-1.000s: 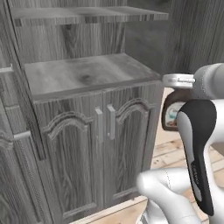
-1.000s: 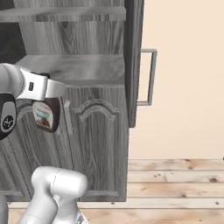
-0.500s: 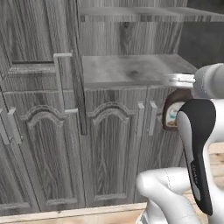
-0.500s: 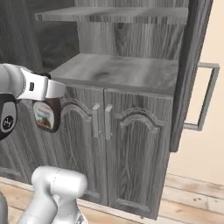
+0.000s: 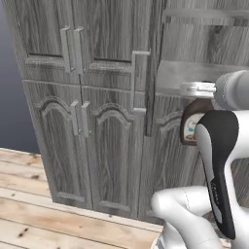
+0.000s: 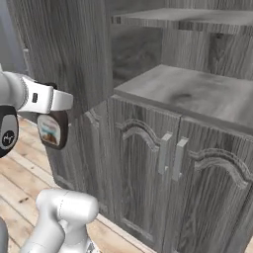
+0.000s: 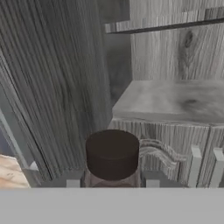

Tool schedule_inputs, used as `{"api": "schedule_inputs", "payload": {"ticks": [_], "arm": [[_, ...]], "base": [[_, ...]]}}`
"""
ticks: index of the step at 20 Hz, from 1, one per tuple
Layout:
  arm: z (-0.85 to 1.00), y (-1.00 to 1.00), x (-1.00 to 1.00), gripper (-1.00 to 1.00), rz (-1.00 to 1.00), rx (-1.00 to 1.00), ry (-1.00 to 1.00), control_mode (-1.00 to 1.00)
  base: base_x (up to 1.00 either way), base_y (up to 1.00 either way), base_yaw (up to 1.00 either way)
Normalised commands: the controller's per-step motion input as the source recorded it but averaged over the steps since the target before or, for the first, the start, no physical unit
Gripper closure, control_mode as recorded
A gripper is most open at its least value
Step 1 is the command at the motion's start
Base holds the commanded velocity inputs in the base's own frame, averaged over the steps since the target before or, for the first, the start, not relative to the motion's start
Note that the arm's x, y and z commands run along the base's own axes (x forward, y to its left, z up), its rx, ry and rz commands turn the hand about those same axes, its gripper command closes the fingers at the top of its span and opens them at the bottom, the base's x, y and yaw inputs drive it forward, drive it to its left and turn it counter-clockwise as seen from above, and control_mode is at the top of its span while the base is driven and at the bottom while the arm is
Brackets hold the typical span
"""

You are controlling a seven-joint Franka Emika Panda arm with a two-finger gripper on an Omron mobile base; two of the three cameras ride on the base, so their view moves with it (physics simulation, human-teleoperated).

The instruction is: Move the shaker and syrup bottle from the cabinet to the dining counter.

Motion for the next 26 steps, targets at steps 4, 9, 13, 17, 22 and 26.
{"api": "schedule_inputs", "payload": {"ticks": [4,9,13,17,22,26], "arm": [[0.00,0.00,0.00,1.00,0.00,0.00,0.00,1.00],[0.00,0.00,0.00,1.00,0.00,0.00,0.00,1.00],[0.00,0.00,0.00,1.00,0.00,0.00,0.00,1.00],[0.00,0.00,0.00,1.00,0.00,0.00,0.00,1.00],[0.00,0.00,0.00,1.00,0.00,0.00,0.00,1.00],[0.00,0.00,0.00,1.00,0.00,0.00,0.00,1.00]], "base": [[-0.38,0.02,0.58],[-0.47,0.04,0.56],[-0.53,0.13,0.55],[-0.59,0.20,0.55],[-0.59,0.23,0.56],[-0.46,0.24,0.58]]}}
